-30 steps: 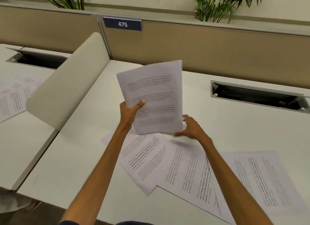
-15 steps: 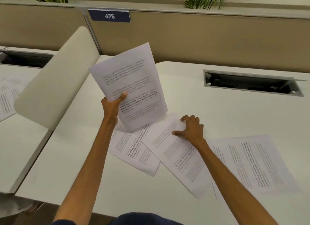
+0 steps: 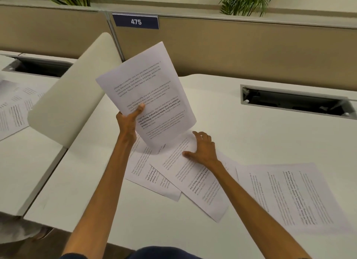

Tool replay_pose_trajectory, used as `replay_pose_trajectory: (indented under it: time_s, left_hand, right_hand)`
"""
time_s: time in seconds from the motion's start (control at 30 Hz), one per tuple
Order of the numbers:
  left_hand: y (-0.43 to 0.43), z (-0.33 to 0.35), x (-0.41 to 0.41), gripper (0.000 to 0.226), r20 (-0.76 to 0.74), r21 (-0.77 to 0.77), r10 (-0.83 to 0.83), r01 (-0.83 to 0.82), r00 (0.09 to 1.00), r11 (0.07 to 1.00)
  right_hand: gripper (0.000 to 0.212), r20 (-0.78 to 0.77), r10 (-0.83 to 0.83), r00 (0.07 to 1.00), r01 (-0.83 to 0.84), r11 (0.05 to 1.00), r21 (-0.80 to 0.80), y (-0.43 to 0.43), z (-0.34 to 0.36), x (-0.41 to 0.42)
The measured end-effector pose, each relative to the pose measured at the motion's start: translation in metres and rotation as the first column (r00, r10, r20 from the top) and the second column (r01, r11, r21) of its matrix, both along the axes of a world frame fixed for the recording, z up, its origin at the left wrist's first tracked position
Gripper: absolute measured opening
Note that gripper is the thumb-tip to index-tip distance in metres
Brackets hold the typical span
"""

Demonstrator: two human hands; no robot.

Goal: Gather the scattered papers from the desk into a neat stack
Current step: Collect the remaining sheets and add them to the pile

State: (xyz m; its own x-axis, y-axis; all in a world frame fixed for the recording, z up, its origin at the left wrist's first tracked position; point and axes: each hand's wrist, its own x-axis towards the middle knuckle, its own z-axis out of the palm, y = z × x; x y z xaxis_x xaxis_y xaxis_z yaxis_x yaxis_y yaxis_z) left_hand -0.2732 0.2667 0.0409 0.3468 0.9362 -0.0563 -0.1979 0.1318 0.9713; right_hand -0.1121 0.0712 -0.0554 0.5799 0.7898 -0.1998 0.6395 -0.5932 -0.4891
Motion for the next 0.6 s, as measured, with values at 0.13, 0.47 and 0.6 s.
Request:
replay_pose_trajectory:
  time_s: [0.13,0.47,0.6]
  left_hand:
    - [0.003,-0.001,-0.002,0.029,0.011,-0.008,0.014,-0.013,1.0,1.0]
    - [0.006,0.001,0.004,0.035,0.008,-0.04,0.022,-0.022,1.0,0.999]
    - [0.007,0.006,0.002,0.028,0.033,-0.034,0.034,-0.033,0.999,0.999]
  right_hand:
    - [0.116,0.045,0.02,0.999,-0.016,0.996,-0.084,0.008,-0.003,-0.02]
    - [0.066,0.077,0.058,0.995,-0.055,0.998,-0.04,0.022,0.006,-0.049]
    - [0.03,0.026,0.026,0.999,-0.026,1.0,0.0,0.022,0.006,-0.057]
